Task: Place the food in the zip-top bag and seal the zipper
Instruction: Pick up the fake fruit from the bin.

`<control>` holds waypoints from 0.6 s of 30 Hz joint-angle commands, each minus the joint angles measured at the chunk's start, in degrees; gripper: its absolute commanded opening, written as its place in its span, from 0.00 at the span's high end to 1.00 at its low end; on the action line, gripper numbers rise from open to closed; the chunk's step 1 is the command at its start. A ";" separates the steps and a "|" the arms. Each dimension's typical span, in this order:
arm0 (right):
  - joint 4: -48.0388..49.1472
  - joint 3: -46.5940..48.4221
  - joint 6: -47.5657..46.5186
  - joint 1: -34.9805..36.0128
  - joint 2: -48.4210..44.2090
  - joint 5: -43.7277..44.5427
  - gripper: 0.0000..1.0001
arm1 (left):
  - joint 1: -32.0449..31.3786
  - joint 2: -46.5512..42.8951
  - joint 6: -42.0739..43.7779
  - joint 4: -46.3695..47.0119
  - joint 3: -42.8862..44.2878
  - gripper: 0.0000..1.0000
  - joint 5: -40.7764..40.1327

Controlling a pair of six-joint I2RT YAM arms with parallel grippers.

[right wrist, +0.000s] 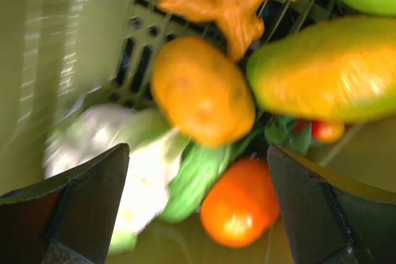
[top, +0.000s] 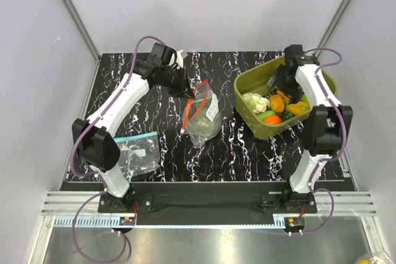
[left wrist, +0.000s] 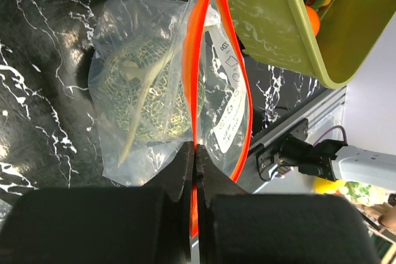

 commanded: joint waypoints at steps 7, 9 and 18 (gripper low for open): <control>2.38 3.08 -3.81 0.30 13.75 6.32 0.01 | 0.14 -3.34 1.44 2.56 -1.44 1.00 -2.30; 2.91 5.36 -4.25 0.30 14.89 6.93 0.15 | 0.14 -3.07 4.07 0.63 0.59 1.00 -3.18; 5.11 4.25 -6.71 0.30 -3.26 -1.66 0.55 | 0.14 -3.60 6.54 -1.84 6.48 1.00 -1.34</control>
